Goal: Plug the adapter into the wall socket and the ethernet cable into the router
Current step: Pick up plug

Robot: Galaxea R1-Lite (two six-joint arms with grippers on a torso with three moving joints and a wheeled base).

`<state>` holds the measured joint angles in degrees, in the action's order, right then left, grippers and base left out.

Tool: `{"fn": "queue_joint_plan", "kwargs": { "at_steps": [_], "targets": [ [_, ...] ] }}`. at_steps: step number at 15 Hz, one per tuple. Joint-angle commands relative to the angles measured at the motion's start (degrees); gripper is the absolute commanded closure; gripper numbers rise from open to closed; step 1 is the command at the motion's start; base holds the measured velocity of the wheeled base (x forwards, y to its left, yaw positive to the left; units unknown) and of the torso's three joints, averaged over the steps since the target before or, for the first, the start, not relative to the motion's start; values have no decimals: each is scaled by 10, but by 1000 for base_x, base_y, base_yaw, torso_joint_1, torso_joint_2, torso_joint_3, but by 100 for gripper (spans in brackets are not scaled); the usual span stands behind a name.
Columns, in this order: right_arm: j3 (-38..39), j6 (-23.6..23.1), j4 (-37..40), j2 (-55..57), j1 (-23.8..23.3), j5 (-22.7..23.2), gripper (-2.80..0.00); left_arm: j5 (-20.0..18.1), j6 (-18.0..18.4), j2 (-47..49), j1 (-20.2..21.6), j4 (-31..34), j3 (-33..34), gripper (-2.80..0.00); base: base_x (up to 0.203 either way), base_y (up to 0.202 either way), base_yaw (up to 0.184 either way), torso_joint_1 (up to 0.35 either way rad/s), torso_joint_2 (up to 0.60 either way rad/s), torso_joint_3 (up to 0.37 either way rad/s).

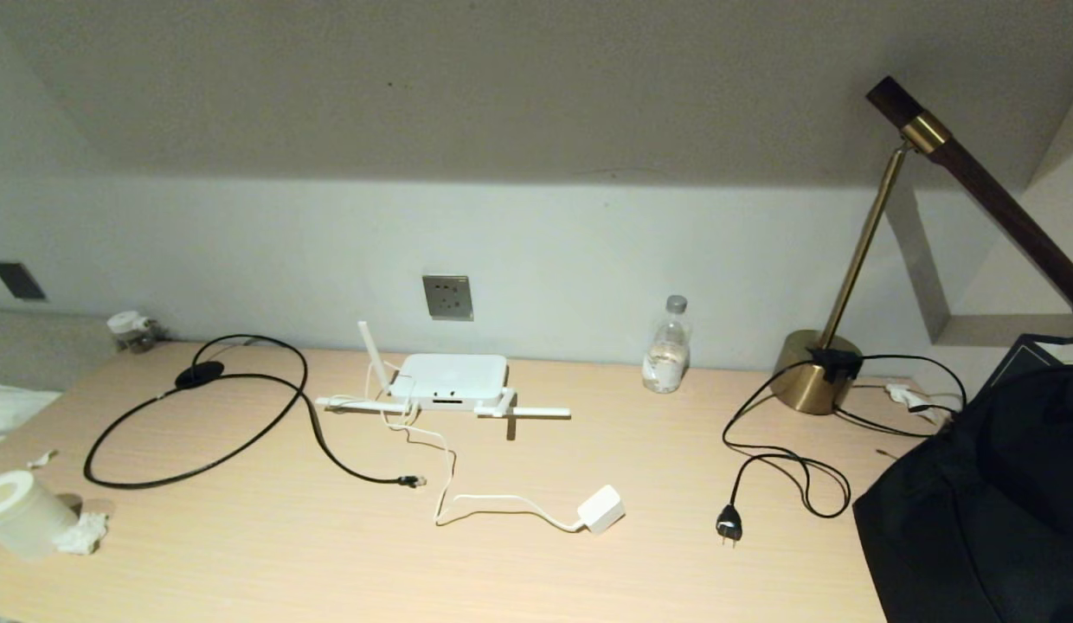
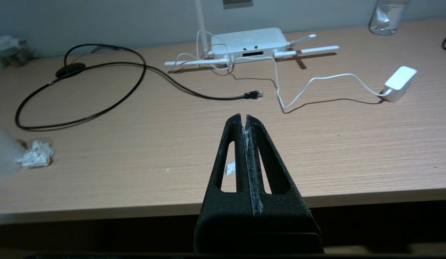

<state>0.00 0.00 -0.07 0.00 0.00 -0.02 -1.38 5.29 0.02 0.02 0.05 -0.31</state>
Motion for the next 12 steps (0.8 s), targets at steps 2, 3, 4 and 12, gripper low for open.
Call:
{"fn": "queue_joint_plan", "kwargs": {
  "at_steps": [2, 3, 4, 12],
  "targets": [
    [0, 0, 0, 1, 0, 0, 0, -10, 1, 11, 0, 7, -51, 0, 0, 0, 0, 0, 0, 0],
    [0, -1, 0, 1, 0, 0, 0, -18, 0, 42, -1, 16, -75, 0, 0, 0, 0, 0, 0, 0],
    [0, 0, 0, 1, 0, 0, 0, -27, 0, 88, -2, 21, -99, 0, 0, 0, 0, 0, 0, 0],
    [0, 0, 0, 1, 0, 0, 0, -142, 13, 603, -66, -102, -198, -280, 0, 0, 0, 0, 0, 0]
  ]
}}
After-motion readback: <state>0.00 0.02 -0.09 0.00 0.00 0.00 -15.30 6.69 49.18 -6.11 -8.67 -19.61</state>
